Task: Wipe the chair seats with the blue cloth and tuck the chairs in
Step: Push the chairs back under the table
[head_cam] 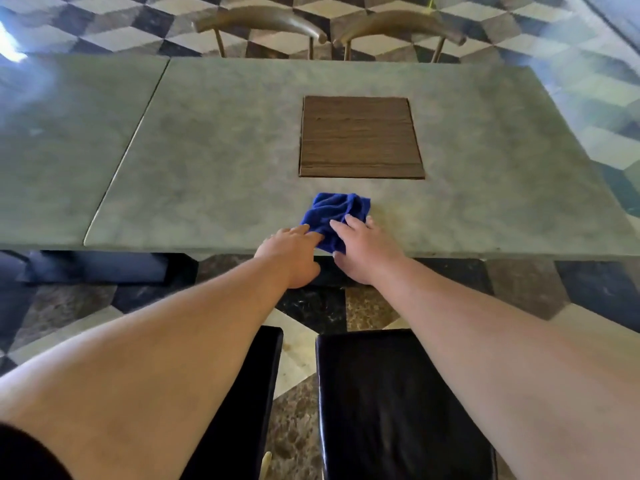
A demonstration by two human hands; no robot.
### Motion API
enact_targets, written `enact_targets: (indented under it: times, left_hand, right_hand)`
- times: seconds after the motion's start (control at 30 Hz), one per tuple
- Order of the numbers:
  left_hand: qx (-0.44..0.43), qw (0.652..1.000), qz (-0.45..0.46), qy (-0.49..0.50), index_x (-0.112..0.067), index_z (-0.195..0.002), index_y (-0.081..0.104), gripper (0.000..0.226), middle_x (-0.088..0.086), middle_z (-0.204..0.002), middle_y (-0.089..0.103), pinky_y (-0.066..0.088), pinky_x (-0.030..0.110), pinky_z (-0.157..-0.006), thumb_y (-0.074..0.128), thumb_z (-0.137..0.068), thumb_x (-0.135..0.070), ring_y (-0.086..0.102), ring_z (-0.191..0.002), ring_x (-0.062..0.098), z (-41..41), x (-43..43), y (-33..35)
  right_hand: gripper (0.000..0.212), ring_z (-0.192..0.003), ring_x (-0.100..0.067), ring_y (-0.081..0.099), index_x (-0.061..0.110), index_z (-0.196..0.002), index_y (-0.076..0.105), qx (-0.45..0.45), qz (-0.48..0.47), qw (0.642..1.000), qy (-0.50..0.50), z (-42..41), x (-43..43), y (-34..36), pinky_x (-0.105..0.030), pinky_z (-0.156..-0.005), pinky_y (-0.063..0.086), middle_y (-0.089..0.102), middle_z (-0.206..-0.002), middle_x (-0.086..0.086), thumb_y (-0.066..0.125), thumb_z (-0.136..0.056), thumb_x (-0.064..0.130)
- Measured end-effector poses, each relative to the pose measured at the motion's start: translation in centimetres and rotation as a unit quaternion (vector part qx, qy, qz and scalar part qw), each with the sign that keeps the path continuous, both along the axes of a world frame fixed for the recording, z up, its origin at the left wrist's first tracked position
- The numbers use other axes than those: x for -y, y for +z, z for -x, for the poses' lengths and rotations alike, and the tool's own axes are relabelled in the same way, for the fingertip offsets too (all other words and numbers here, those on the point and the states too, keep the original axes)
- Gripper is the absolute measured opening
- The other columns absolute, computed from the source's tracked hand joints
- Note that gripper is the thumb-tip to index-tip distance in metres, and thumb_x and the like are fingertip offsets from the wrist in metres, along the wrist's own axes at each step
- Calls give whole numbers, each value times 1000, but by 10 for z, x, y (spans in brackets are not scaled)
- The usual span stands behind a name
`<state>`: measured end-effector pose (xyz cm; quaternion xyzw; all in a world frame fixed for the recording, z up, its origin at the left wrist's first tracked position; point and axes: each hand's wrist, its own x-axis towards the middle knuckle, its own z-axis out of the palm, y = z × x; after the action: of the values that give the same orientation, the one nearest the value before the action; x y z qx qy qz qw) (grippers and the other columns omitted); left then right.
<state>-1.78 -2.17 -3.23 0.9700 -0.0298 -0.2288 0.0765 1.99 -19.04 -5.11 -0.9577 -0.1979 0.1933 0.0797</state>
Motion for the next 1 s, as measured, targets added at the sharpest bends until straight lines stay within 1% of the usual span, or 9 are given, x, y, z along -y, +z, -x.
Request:
enact_targets:
  times: [0.1, 0.23, 0.37, 0.47, 0.6, 0.7, 0.8, 1.0]
  left_hand:
    - [37, 999, 10, 12, -34, -161, 33, 76, 2, -167, 34, 37, 48, -116, 61, -91, -44, 37, -148, 32, 31, -21, 24]
    - [56, 998, 7, 6, -35, -162, 30, 81, 0, -170, 28, 28, 48, -122, 61, -89, -55, 31, -152, 31, 95, -61, 55]
    - [54, 998, 7, 26, -37, -162, 29, 86, -3, -172, 25, 24, 47, -124, 61, -87, -61, 28, -154, 29, 170, -110, 74]
    - [42, 998, 0, 49, -38, -163, 26, 88, -2, -172, 22, 21, 47, -125, 63, -87, -61, 24, -155, 28, 229, -149, 78]
    - [21, 995, -5, 101, -37, -164, 24, 89, -4, -173, 19, 22, 47, -125, 66, -88, -58, 22, -156, 26, 307, -194, 75]
    - [3, 991, -19, 134, -39, -164, 22, 91, -5, -173, 18, 22, 44, -125, 64, -87, -62, 24, -155, 26, 366, -221, 66]
    - [-42, 987, -25, 153, -41, -164, 20, 99, -7, -173, 17, 24, 44, -124, 66, -81, -69, 25, -154, 25, 423, -242, 50]
    - [-148, 975, -17, 162, -48, -163, 13, 121, -11, -174, 14, 26, 49, -125, 65, -63, -93, 23, -156, 24, 506, -274, 3]
  right_hand:
    - [78, -157, -38, 12, 30, -163, 18, 25, 14, 1000, 8, 33, -9, 29, -56, -124, 20, 19, -172, -6, 53, -98, 56]
    - [87, -158, -35, 8, 30, -163, 15, 45, 9, 999, 22, 103, -28, 67, -55, -126, 16, 17, -172, -5, 53, -94, 66]
    - [93, -158, -33, 8, 30, -163, 14, 48, -17, 998, 21, 174, -58, 94, -55, -127, 16, 17, -172, -5, 51, -89, 72]
    - [95, -159, -32, 7, 31, -163, 10, 35, -23, 998, 37, 224, -85, 100, -53, -127, 13, 15, -172, -4, 48, -88, 75]
    - [97, -159, -30, 5, 33, -164, 10, 7, -39, 997, 68, 292, -115, 90, -52, -127, 11, 14, -173, -2, 46, -85, 77]
    - [99, -159, -29, 5, 33, -164, 11, -18, -41, 994, 99, 342, -134, 71, -52, -128, 11, 14, -173, -2, 43, -83, 80]
    - [102, -159, -29, 5, 34, -163, 10, -62, -28, 989, 129, 393, -152, 46, -53, -127, 12, 12, -173, -1, 45, -81, 83]
    - [110, -159, -28, 2, 33, -164, 6, -131, 21, 970, 204, 469, -182, -4, -54, -128, 9, 9, -173, -1, 43, -78, 90]
